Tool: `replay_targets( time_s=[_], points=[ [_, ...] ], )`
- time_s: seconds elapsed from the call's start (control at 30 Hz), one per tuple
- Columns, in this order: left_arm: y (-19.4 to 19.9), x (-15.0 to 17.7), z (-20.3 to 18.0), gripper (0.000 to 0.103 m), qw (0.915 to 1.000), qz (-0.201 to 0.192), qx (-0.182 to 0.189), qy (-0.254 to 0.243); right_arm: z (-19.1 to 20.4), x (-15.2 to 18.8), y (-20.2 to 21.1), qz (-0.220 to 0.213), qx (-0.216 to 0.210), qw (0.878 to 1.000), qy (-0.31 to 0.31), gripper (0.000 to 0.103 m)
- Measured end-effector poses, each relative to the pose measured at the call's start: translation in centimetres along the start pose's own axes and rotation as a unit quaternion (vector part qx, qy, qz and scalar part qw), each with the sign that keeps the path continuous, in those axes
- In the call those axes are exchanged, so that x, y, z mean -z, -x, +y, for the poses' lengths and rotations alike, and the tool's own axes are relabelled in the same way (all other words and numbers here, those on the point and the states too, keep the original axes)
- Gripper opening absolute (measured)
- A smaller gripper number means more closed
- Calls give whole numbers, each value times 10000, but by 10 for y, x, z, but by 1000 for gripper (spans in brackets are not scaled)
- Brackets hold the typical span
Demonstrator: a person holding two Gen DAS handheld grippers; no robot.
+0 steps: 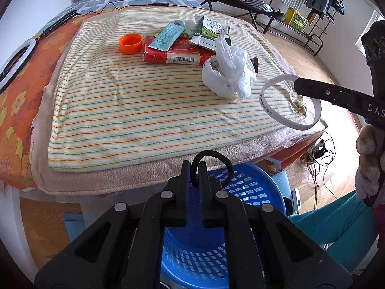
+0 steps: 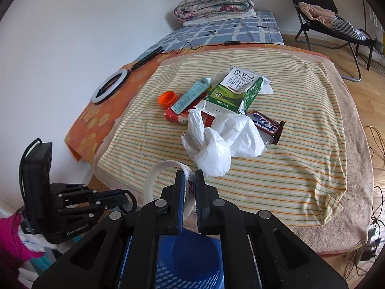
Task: Collect trash
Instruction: 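Carry both items over the blue basket and open both grippers to drop them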
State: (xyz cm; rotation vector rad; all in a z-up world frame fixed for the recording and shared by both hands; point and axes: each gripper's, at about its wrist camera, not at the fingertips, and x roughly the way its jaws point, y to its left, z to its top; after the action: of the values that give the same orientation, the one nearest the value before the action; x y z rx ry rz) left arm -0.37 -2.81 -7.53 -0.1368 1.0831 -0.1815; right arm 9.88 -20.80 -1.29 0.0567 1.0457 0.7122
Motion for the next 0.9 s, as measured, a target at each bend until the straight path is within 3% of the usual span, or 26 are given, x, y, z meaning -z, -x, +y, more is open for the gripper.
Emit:
replay_targets(
  time_s=[0.43,0.9],
  points=[
    [-13,50,-8,4,9993,358,43,26,17,80,-15,617,138,9978,220,7],
    [-30,80,-12,4,9979,648,-8,-59,23,123,-35,1046,290,9933,396,7]
  ],
)
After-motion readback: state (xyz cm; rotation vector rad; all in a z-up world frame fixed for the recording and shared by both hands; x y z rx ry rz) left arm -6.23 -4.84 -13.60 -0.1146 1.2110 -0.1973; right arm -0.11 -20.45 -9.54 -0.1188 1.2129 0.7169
